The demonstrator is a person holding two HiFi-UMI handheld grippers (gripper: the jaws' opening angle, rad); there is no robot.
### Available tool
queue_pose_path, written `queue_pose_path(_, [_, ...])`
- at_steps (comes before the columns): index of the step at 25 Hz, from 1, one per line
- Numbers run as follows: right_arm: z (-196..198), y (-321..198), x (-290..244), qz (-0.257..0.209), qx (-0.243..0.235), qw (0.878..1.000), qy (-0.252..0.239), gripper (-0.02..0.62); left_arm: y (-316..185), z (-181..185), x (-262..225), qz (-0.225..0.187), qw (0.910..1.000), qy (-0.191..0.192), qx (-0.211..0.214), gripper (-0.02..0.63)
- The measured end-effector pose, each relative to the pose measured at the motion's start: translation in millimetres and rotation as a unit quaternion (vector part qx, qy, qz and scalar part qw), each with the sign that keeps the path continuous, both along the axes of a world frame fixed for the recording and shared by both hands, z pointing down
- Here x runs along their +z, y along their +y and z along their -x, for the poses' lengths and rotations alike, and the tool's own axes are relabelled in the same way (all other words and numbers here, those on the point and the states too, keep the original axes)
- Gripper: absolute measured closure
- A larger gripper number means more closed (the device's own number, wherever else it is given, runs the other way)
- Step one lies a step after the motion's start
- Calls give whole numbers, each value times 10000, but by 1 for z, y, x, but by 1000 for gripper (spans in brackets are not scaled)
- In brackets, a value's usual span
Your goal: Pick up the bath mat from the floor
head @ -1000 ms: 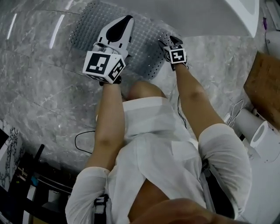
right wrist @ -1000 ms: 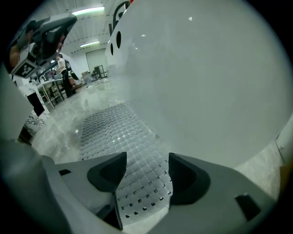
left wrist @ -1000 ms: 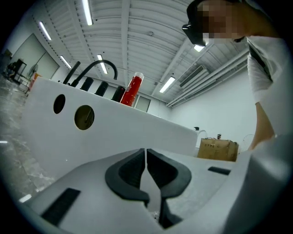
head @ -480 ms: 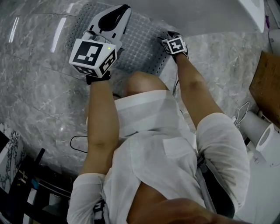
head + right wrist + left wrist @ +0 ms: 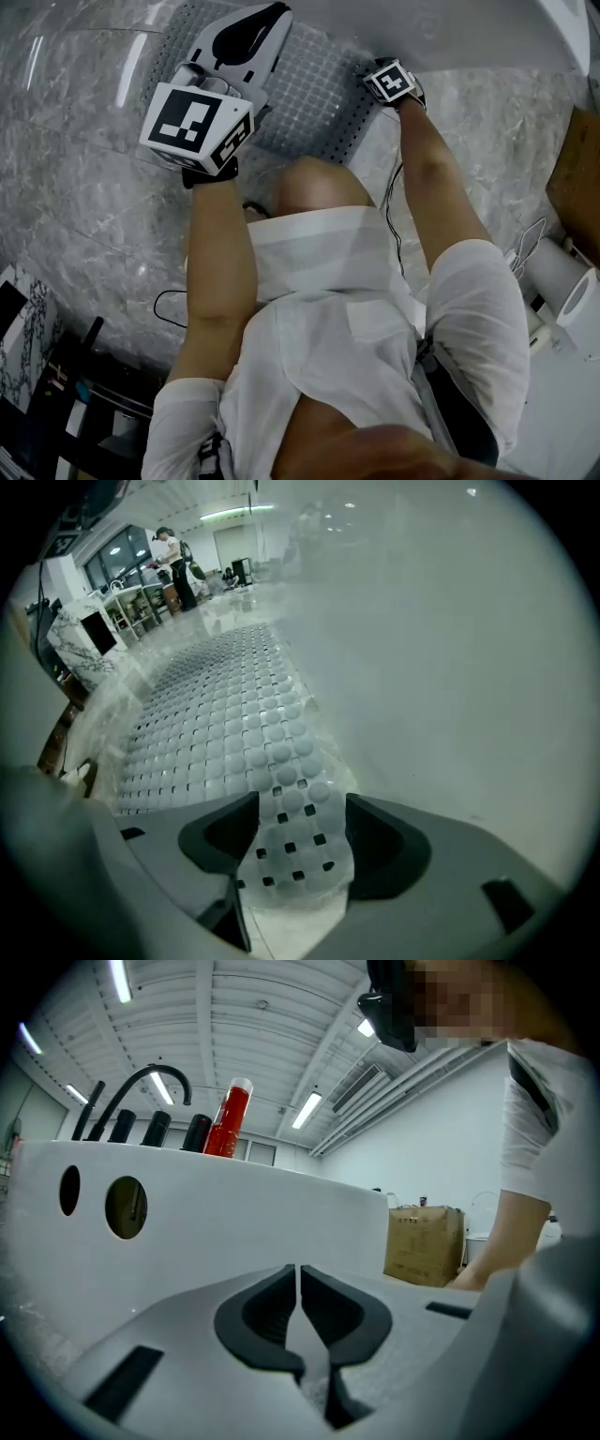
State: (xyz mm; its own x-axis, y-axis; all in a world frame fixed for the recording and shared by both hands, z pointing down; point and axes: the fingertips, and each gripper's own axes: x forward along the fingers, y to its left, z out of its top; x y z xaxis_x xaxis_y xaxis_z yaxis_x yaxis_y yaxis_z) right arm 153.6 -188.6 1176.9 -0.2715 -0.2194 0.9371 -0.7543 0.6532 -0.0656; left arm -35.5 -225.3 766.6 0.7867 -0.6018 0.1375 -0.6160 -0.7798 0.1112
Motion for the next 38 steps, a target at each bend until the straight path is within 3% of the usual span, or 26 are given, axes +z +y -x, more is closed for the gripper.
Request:
queue_pose_path(7, [2,2,11,157,-309,9994,1,307,-7,-3,2,54,9999,122,25,589])
queue_pose_path(16, [-7,3,24,376,-277,9988,158,307,-2,-15,6,20,9997,-1,263,589])
queue_pose_path(25, [-7,16,29,738,-481,9961,-30,307,-2,-26,8,17,9992,-9,388,589])
queue_pose_path(30, [-3,19,25,910,-55,9953,-332,288,-5,-30,10,23,9991,-18,433,589])
queue_pose_path(36, [5,18,28,572,1031,9918,-485,232,-11,-34,16,100,9989,10,455,589])
queue_pose_path(38, [7,18,29,485,1167,9912,-391,232,-12,-37,19,118,9988,16,469,589])
